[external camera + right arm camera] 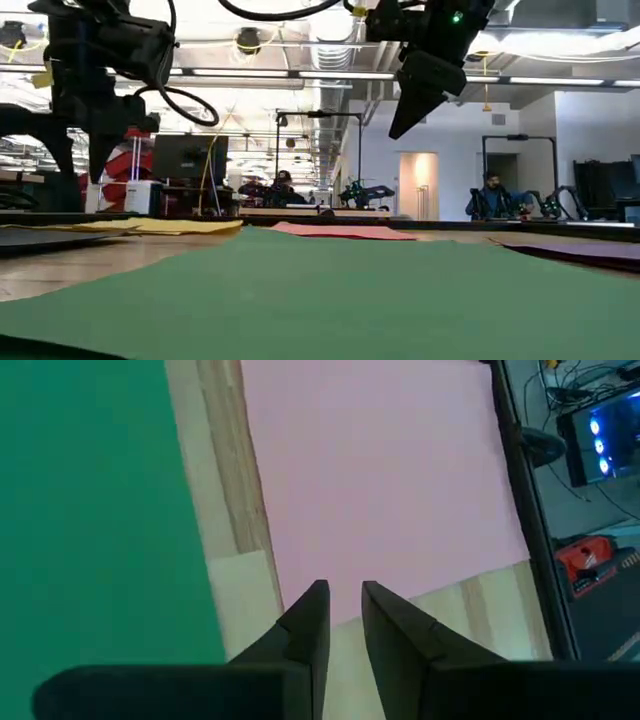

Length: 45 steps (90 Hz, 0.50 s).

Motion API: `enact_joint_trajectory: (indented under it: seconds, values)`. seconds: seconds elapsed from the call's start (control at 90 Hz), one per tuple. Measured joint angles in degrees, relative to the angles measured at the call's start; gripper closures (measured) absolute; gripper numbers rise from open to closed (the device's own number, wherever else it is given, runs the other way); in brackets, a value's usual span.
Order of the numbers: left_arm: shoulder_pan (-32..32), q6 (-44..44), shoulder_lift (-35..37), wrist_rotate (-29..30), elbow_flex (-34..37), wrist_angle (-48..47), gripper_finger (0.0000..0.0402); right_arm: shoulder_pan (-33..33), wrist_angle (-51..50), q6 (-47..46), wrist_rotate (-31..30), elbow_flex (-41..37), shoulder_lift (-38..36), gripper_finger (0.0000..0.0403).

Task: Organize paper
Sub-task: Stack the right yellow colored paper on top of the left yellow colored paper

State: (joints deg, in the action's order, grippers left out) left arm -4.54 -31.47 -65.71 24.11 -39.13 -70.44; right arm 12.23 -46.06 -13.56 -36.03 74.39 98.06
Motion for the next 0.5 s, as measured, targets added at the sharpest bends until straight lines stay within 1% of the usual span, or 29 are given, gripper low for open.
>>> enact_joint_trajectory:
  seconds: [0.044,0.111,0.144,0.222,0.267,0.367,0.5]
  values:
    - [-0.4,2.2,-0.2,1.1,0.0,1.2,0.0279,0.0,0.0,0.0,0.0,0.0,0.0,0.0342]
    - [-1.0,7.1,-0.3,1.2,0.0,6.6,0.0298,0.0,-0.1,0.0,0.0,0.0,0.0,0.0342]
    - [-1.5,9.9,-0.3,-0.4,0.0,9.8,0.0314,0.0,-0.1,0.0,0.0,0.0,0.0,0.0342]
    - [-3.1,15.2,-0.3,-8.2,0.0,19.0,0.0367,0.0,-0.1,0.0,0.0,0.0,0.0,0.0349]
    - [-3.5,15.6,-0.8,-9.2,-0.5,21.9,0.0387,0.0,-0.2,0.0,0.0,0.0,0.0,0.0359]
    - [-4.4,19.5,-2.8,-7.9,-0.5,30.0,0.0397,0.2,-0.5,0.1,-0.9,0.0,0.0,0.0392]
    - [-6.6,26.4,-5.9,-16.3,-0.6,43.5,0.0401,0.6,-2.1,-0.1,-3.9,0.0,0.0,0.0401]
